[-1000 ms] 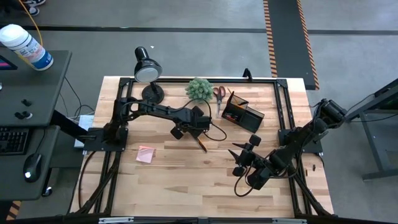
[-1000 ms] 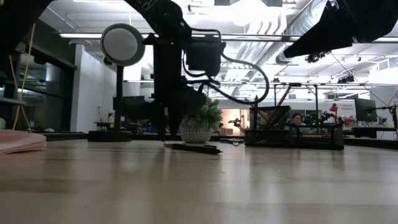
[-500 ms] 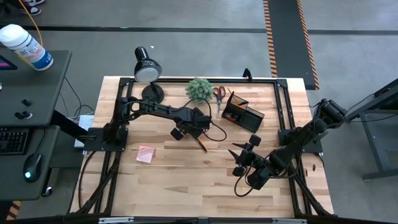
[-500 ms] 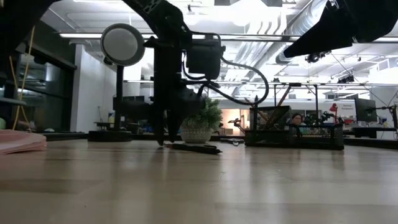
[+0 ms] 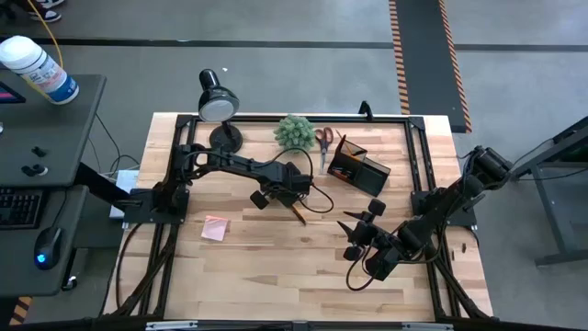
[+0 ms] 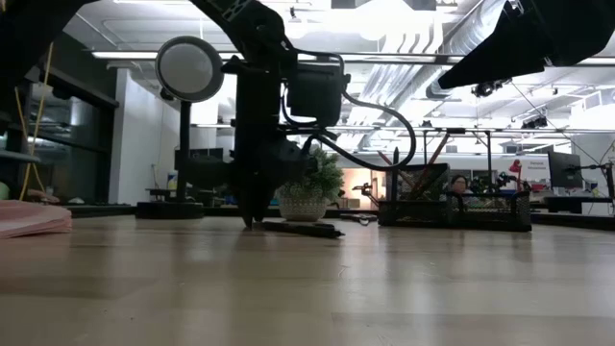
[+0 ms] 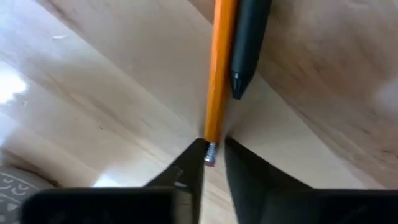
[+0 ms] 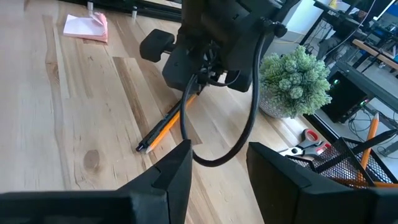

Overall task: Pick and place office supplies into organizer
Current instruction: Put the orange pencil into the black desk organizer

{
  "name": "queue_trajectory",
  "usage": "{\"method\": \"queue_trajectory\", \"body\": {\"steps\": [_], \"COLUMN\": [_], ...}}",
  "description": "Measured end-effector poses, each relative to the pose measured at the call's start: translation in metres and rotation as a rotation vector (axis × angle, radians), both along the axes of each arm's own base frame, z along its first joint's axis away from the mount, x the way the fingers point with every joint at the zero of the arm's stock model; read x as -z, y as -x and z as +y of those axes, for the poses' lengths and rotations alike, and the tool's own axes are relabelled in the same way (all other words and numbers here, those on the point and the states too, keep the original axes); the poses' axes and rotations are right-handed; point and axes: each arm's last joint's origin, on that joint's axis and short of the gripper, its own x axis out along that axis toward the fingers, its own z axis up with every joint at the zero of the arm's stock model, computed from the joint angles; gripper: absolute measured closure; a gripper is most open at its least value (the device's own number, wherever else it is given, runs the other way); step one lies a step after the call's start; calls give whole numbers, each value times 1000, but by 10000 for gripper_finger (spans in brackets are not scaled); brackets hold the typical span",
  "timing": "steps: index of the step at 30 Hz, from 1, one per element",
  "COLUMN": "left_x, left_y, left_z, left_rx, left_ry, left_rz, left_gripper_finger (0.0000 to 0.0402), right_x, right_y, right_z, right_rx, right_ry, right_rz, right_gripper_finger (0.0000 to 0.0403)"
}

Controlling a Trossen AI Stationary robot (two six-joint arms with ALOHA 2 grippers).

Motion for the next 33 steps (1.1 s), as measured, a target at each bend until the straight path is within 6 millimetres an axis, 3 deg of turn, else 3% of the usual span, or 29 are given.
{"method": "queue_trajectory", "body": {"steps": [3,15,33], "left_x": [0,-3,-72], "left_y": [0,2,-22], "left_z": [0,-8,-7], "left_rx": [7,-12,-128], "left_ry": [11,-35,-64], "left_rz": [5,82,-24], "left_gripper_finger": [391,398,400], "right_x": [0,0,0], "right_y": [0,0,0], "right_z": [0,0,0], "right_rx": [0,-1,-3], "right_ry": [0,0,3], "right_rz": [0,0,3], "right_gripper_finger": [258,258,258]}}
